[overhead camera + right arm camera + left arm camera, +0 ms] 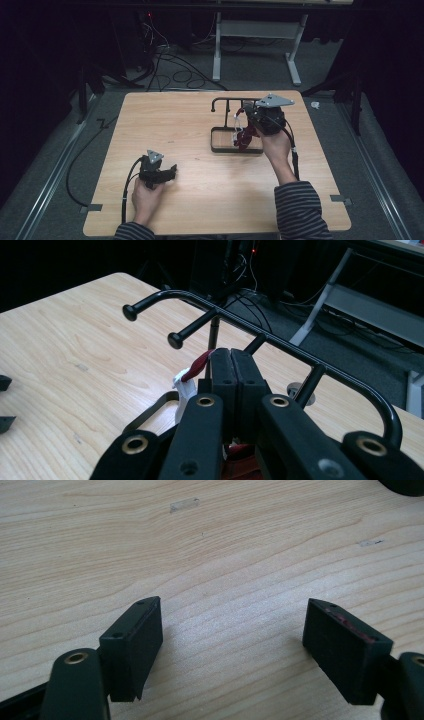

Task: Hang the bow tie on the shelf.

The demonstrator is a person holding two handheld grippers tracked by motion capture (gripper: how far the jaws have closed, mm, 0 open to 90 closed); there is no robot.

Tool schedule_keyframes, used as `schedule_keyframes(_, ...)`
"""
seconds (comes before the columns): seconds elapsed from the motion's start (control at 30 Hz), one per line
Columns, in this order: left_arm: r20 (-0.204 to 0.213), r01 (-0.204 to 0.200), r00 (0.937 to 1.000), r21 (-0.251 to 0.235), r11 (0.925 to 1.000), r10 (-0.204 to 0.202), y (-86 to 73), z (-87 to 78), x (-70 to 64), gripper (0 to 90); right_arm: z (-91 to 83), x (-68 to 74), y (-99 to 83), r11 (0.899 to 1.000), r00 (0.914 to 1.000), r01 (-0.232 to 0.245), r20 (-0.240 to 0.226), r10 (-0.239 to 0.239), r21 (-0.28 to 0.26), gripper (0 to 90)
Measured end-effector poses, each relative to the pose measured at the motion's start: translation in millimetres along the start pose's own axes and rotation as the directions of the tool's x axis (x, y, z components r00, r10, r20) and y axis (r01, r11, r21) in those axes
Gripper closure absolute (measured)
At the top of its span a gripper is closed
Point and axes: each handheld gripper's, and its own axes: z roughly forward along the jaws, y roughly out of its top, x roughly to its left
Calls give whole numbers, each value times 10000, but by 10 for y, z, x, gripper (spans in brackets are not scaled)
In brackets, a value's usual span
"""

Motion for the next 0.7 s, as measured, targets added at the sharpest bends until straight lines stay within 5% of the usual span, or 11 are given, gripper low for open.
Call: schedule_keyframes(0.7,7,2,10000,-6,10000,-2,0,0,0,245,242,-126,61,9990,9986,-366,381,356,251,900)
